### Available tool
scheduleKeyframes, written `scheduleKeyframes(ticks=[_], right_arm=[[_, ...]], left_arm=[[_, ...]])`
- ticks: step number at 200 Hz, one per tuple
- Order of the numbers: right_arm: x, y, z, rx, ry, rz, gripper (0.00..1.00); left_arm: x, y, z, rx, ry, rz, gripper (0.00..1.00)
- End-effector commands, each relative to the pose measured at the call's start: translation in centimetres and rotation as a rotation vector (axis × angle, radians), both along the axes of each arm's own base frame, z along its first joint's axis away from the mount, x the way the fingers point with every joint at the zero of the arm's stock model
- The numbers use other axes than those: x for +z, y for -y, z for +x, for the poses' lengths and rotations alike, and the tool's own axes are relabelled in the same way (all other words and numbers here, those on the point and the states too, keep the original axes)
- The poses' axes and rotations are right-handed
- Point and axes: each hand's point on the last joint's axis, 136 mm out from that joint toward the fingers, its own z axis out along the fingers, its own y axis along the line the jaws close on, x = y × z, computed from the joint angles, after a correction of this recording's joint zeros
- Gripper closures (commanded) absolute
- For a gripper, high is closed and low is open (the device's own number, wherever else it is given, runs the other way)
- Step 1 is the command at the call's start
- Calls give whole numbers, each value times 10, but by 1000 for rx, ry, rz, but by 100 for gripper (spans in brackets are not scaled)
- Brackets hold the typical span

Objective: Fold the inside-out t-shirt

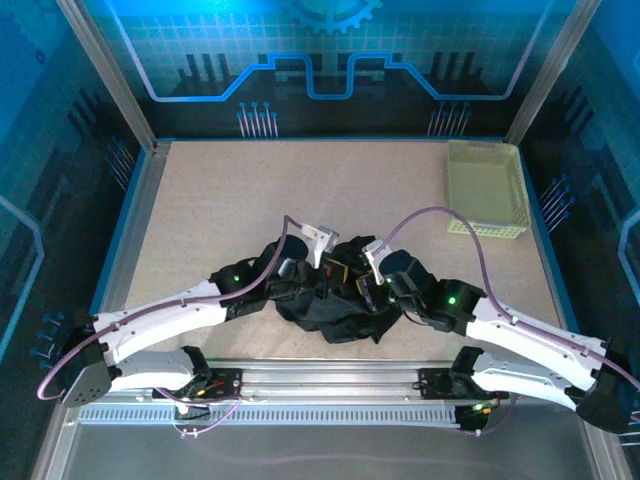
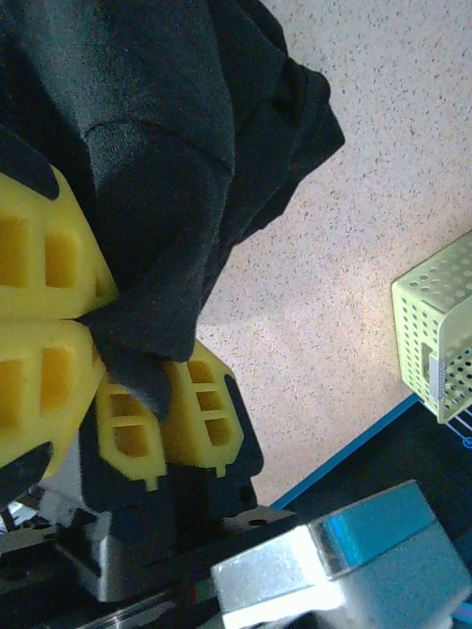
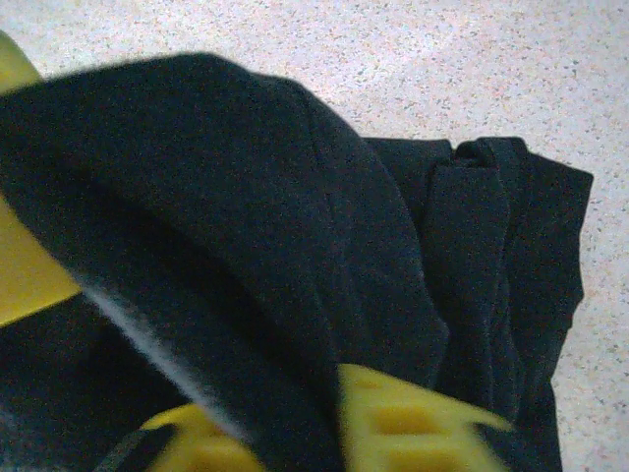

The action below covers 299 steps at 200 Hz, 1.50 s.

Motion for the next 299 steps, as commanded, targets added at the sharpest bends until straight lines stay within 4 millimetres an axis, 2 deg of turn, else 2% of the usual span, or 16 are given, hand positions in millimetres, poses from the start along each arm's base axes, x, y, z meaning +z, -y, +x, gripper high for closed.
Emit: scheduleKeyframes(ticks=[1,36,54,80,102,129,153,186,217,228,240,251,276,299], right_arm=[[34,-13,-1,33,41,95,100],[57,-16,-10,71,32,202,100],[65,-15,-13,81,11,274,100],[75,-20,-16,109,-22,375,100],[81,-22,-15,122,-36,425,100],[88,-24,-14,130,-37,451,100],[91,-23,-10,117,-26,446,100],[96,-23,-7,109,-15,449,100],[91,-23,-5,100,-22,432,100],[90,-24,-6,104,-25,430,100],[87,-23,-6,99,-28,420,100],[86,-21,-6,95,-31,411,100],[82,-13,-5,68,-24,380,100],[83,1,-2,20,-2,370,100]], left_arm=[[-1,-6,4,10,-11,-29,100],[-28,-34,23,107,-37,45,83],[-34,-48,28,154,-15,123,66],[-32,-60,27,171,28,182,51],[-16,-67,17,171,122,198,47],[13,-60,-6,116,283,181,43],[20,-48,-18,56,326,163,42],[9,-33,-14,37,307,202,40],[-12,-24,-4,61,261,263,23],[-19,-22,1,78,251,286,20],[-28,-21,6,98,240,314,20],[-34,-22,12,124,223,338,25],[-42,-23,20,125,168,284,44],[-44,-18,11,38,132,167,67]])
